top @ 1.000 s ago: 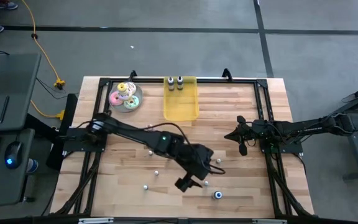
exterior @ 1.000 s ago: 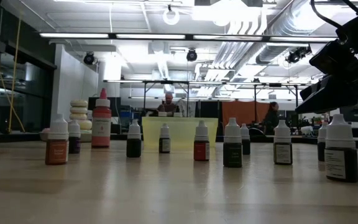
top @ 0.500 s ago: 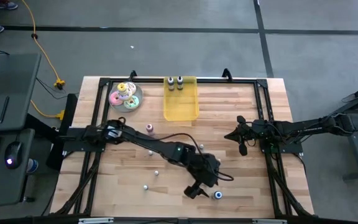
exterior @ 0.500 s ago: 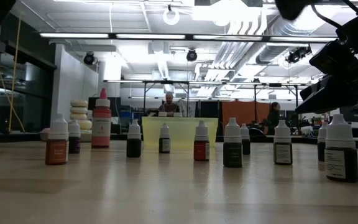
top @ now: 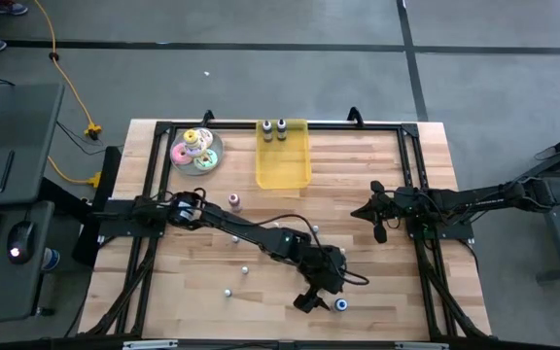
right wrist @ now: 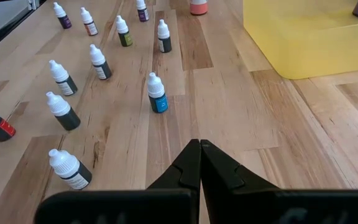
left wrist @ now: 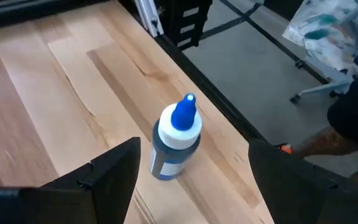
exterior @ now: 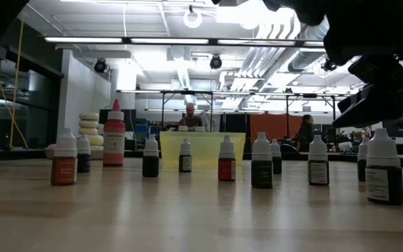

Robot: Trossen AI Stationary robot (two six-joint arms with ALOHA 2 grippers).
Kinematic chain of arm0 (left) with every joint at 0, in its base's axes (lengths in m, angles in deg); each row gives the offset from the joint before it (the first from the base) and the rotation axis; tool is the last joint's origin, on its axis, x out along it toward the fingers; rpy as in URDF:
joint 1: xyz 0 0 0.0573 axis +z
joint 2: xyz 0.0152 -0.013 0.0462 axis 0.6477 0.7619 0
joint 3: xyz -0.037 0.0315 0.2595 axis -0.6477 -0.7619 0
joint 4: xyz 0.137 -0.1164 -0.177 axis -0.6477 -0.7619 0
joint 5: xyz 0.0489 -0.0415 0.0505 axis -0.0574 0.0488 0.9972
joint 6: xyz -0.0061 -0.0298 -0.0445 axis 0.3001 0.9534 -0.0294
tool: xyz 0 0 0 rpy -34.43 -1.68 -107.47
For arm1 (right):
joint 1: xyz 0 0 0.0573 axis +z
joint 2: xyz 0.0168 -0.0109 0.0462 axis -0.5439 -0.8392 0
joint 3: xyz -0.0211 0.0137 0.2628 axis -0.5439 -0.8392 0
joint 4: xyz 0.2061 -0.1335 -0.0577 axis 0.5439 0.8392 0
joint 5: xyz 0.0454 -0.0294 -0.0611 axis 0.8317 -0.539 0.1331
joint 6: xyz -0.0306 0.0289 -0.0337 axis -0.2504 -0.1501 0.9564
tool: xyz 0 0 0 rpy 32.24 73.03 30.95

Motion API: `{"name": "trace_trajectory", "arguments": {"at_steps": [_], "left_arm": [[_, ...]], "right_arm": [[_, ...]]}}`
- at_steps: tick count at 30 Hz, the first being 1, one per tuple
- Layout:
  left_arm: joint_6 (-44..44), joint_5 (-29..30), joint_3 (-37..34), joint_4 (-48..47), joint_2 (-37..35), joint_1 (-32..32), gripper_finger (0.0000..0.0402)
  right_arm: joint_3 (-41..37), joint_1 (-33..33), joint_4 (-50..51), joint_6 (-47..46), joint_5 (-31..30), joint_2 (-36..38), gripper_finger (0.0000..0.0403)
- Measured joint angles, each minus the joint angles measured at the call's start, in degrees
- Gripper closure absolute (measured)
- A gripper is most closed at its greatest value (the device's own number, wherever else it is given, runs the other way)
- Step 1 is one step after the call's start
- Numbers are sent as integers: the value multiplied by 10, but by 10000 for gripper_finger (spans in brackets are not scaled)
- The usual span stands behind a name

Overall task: Pick & Place food coloring
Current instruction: Put the large blue food coloring bottle into the yellow bin

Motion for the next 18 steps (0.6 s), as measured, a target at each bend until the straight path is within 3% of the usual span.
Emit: {"name": "trace_trajectory", "arguments": {"at_steps": [18], "left_arm": [[0, 4, 2, 119, 20, 4, 108]], "right_arm": [[0, 0, 0, 0, 0, 0, 402]]}}
